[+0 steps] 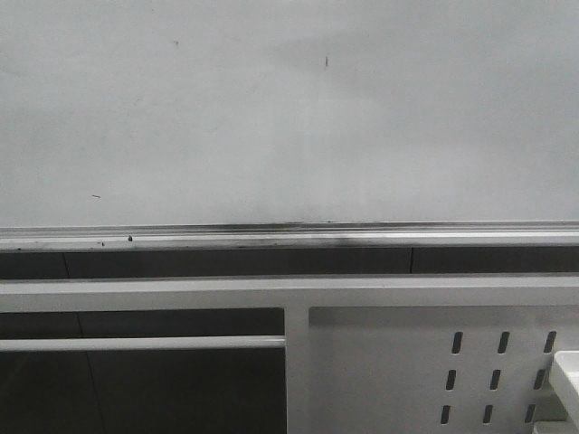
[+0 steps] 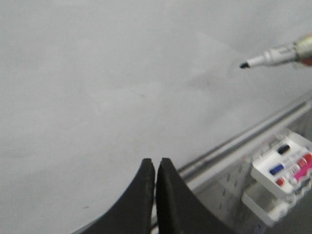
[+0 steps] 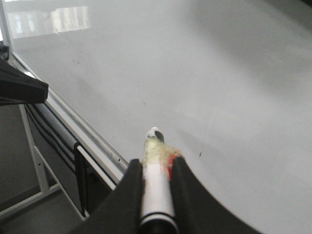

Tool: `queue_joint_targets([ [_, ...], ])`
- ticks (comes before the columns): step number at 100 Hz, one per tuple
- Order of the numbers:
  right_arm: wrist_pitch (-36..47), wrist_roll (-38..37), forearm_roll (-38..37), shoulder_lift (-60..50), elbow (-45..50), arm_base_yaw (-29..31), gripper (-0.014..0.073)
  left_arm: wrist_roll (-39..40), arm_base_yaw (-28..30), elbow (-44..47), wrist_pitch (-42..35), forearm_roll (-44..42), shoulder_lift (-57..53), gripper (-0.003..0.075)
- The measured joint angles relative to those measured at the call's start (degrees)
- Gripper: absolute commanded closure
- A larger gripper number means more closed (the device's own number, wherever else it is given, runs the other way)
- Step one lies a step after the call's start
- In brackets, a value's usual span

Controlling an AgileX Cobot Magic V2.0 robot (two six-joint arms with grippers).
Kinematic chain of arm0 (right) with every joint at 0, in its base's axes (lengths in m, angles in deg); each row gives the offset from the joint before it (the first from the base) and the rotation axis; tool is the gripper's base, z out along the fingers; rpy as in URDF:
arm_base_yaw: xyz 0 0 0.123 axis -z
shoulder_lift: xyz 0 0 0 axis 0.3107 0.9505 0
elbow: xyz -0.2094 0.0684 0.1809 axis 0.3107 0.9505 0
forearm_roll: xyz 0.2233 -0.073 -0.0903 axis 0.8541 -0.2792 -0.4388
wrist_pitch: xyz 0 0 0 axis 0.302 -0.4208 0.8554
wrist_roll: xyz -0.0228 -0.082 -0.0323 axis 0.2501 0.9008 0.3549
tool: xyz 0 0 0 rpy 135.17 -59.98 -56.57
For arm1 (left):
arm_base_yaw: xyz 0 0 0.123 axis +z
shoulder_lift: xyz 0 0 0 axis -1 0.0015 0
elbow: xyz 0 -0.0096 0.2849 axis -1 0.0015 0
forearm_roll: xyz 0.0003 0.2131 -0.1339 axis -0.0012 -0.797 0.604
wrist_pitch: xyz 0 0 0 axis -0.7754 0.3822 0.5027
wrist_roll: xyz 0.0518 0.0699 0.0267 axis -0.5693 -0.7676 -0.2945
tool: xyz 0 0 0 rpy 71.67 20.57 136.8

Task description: Write number 1 on whiteboard

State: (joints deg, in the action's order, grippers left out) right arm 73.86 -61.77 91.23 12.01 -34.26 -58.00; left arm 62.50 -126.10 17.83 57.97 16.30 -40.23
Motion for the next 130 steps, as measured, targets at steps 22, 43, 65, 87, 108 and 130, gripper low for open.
queue_joint_targets([
  [22, 1.41, 0.00, -0.27, 2.45, 0.00, 2.46, 0.0663, 0.07, 10.54, 2.23, -11.24, 2.81, 0.00, 0.0740],
  [43, 1.49, 0.00, -1.10, 4.12, -0.12, 3.20, 0.0663, 0.07, 12.83, 2.43, -13.39, 3.00, 0.00, 0.0740],
  [65, 1.64, 0.00, -2.18, 7.04, -2.64, 3.20, 0.0663, 0.07, 12.83, 2.43, -14.17, 3.00, 0.00, 0.0740],
  [87, 1.78, 0.00, -3.49, 10.81, -3.37, 3.32, 0.0663, 0.07, 12.83, 2.43, -14.27, 3.00, 0.45, 0.0740],
  [108, 1.28, 0.00, -3.49, 16.10, -3.37, 4.82, 0.0663, 0.07, 12.83, 2.43, -14.27, 3.00, 0.73, 0.0740],
  [130, 0.05, 0.00, -3.49, 23.44, -3.37, 5.43, 0.0664, 0.07, 12.83, 2.43, -14.27, 3.00, 0.73, 0.0740],
])
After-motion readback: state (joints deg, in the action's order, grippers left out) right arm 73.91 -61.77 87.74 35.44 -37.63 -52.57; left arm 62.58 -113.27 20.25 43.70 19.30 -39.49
